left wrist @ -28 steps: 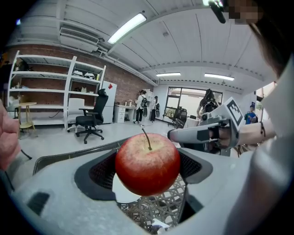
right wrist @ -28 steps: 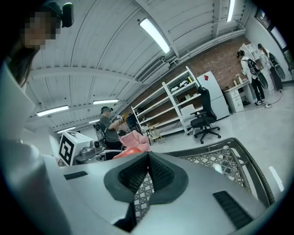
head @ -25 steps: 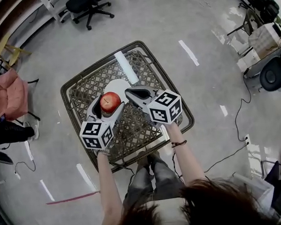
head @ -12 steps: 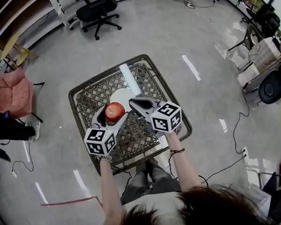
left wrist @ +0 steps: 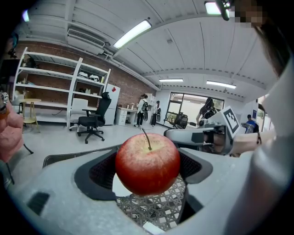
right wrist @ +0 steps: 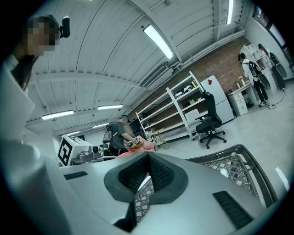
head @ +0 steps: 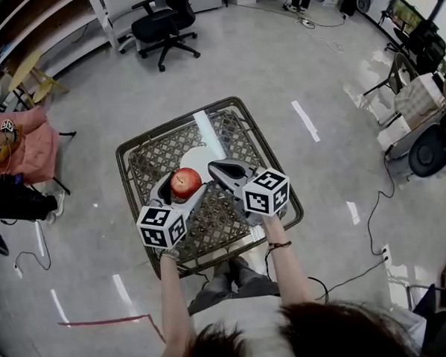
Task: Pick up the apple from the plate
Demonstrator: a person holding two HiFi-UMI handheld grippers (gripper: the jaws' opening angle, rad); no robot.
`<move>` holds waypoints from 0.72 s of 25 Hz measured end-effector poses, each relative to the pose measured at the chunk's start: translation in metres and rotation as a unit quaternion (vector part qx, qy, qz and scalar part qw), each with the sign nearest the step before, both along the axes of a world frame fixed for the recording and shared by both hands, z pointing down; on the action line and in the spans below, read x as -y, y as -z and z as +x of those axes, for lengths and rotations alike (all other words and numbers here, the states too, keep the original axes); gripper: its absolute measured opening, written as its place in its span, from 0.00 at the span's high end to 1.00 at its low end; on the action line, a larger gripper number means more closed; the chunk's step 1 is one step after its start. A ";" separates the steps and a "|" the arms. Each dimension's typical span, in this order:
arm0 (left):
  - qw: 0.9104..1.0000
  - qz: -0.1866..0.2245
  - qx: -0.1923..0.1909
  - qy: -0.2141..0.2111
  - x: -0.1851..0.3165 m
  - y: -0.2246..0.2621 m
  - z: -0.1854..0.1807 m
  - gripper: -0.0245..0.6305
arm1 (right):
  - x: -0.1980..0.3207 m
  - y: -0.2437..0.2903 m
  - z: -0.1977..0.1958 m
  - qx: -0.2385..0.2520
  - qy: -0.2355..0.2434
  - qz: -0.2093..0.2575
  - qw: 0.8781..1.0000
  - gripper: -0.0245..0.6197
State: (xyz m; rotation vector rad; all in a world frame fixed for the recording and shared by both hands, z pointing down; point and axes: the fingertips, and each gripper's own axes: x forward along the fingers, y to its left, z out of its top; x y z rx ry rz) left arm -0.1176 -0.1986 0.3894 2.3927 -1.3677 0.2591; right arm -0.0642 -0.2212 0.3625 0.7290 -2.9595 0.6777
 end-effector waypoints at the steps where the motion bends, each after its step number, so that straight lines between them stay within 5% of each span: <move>1: 1.000 0.002 -0.002 0.000 -0.001 0.002 0.000 0.33 | -0.001 0.002 -0.001 0.001 0.001 0.002 1.000 0.95; 18: 1.000 0.002 -0.008 -0.014 -0.021 0.015 0.006 0.33 | -0.016 0.016 0.000 -0.003 0.020 0.012 1.000 0.95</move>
